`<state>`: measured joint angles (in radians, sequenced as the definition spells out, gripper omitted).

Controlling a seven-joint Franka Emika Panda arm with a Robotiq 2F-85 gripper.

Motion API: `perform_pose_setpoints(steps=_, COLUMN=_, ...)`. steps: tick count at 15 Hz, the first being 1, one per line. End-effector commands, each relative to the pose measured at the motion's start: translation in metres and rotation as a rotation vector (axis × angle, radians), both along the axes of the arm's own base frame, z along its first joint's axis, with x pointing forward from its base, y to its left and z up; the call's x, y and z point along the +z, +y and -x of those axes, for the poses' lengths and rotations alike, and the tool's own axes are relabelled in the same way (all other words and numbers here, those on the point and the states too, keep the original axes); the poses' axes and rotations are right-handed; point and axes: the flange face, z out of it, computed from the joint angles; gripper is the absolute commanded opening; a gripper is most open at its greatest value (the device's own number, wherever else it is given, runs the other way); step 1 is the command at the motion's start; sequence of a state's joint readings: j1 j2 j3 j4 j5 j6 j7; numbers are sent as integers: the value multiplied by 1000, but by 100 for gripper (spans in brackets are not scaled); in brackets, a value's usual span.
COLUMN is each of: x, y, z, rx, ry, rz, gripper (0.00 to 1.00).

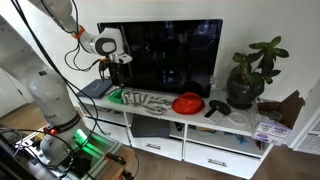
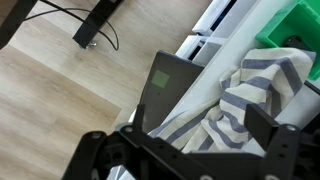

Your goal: Place the striped cloth over the hat

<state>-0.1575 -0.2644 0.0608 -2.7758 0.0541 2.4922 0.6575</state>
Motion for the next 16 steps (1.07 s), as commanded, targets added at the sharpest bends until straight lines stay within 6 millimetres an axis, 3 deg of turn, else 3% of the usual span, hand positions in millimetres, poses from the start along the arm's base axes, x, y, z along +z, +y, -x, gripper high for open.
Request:
perform_pose_setpoints(steps=1, x=-8, y=3, z=-3, rx=3, ry=5, rz=-1, gripper=100)
perform_pose_setpoints(steps=6, x=-14, y=4, z=-5, rx=3, ry=12, rz=-2, gripper=100)
perform_pose_setpoints(steps=9, x=-48, y=9, z=-22, rx=-37, ry=56, rz=-18, gripper=100)
perform_pose_setpoints(steps=16, x=-129, y=23, z=-40, rx=-172, ry=139, rz=-40, gripper=100)
